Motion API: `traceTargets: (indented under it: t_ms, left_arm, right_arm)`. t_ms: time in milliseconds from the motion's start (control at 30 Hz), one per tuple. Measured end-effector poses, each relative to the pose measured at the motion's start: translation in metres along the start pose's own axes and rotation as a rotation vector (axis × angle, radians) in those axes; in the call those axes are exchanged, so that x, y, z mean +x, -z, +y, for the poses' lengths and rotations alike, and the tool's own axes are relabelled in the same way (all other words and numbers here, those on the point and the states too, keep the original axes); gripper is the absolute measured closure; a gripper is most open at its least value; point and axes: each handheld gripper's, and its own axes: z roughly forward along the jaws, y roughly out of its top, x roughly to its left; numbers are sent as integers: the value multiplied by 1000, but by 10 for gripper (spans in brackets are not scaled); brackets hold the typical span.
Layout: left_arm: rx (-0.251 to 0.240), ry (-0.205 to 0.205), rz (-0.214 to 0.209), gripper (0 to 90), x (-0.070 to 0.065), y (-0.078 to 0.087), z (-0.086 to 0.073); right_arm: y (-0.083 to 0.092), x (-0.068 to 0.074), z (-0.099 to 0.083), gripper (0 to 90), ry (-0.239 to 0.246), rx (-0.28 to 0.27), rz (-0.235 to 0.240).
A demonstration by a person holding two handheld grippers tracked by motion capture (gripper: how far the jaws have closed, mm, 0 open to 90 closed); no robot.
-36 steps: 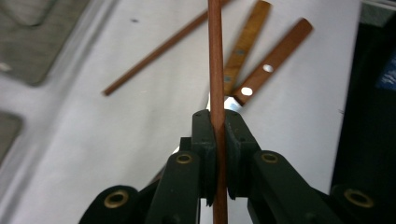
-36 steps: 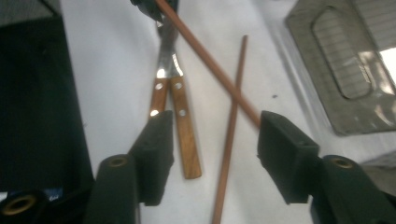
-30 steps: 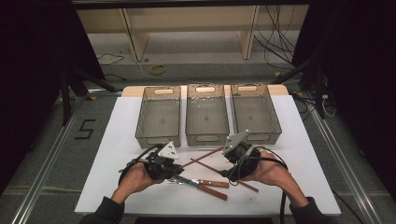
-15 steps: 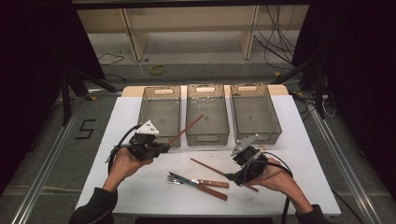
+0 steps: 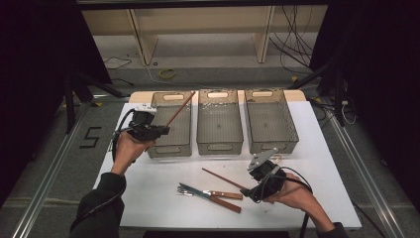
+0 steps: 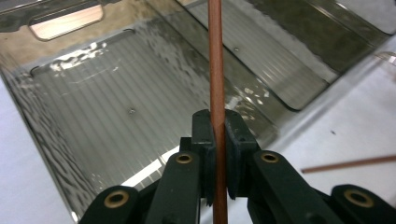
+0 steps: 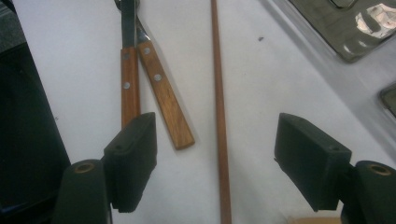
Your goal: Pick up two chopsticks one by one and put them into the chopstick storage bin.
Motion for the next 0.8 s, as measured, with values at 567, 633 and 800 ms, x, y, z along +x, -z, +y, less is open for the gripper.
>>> traceTargets:
  t_ms: [567, 633, 800]
  left_arm:
    - [-2, 74, 49, 841, 37, -21, 17]
    - [-2, 75, 53, 841, 40, -24, 17]
    - [6, 85, 57, 840, 44, -32, 16]
  right_arm:
    - [-1, -1, -4, 297, -14, -4, 3]
    - [-1, -1, -4, 297, -15, -2, 4]
    - [-1, -1, -5, 295, -16, -1, 5]
